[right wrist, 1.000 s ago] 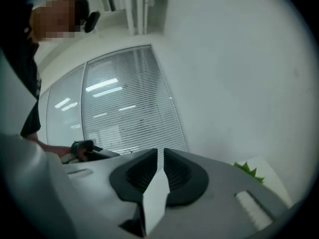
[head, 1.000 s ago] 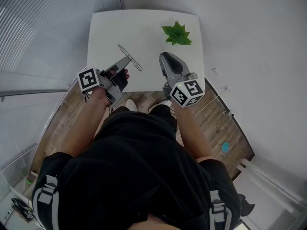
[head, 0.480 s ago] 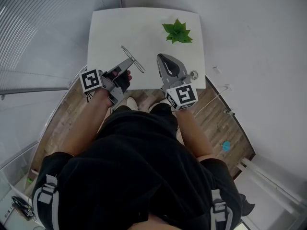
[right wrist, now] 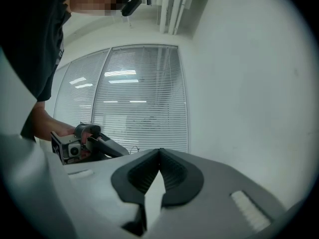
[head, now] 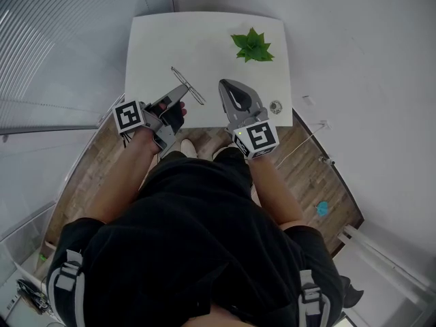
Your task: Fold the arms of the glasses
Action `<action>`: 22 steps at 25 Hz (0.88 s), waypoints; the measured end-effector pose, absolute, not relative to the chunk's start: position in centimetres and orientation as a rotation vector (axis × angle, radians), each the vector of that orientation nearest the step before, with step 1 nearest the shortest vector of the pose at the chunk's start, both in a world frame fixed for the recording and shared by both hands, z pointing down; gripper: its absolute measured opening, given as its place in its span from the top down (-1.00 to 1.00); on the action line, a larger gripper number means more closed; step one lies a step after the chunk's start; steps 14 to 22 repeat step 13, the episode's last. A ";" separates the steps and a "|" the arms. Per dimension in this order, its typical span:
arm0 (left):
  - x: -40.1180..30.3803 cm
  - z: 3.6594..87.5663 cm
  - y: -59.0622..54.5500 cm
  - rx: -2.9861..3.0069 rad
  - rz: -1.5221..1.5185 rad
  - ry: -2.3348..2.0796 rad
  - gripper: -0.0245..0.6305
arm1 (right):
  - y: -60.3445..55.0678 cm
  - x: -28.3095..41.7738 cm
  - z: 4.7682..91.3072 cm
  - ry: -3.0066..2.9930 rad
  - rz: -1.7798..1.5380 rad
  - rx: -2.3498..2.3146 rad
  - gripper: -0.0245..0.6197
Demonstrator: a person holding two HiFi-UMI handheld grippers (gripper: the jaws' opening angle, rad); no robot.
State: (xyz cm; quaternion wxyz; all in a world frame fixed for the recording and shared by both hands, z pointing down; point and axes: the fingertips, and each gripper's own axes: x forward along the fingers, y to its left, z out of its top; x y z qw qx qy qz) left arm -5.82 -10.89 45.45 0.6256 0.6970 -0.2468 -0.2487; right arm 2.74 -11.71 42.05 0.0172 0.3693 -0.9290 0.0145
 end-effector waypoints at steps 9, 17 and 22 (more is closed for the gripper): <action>-5.8 45.1 -10.9 1.612 -0.565 -0.558 0.89 | -11.6 2.7 41.6 -2.885 0.033 1.161 0.89; -5.7 45.0 -11.0 1.617 -0.564 -0.554 0.89 | -11.7 2.6 41.6 -2.880 0.026 1.164 0.89; -5.7 45.0 -11.0 1.617 -0.564 -0.554 0.89 | -11.7 2.6 41.6 -2.880 0.026 1.164 0.89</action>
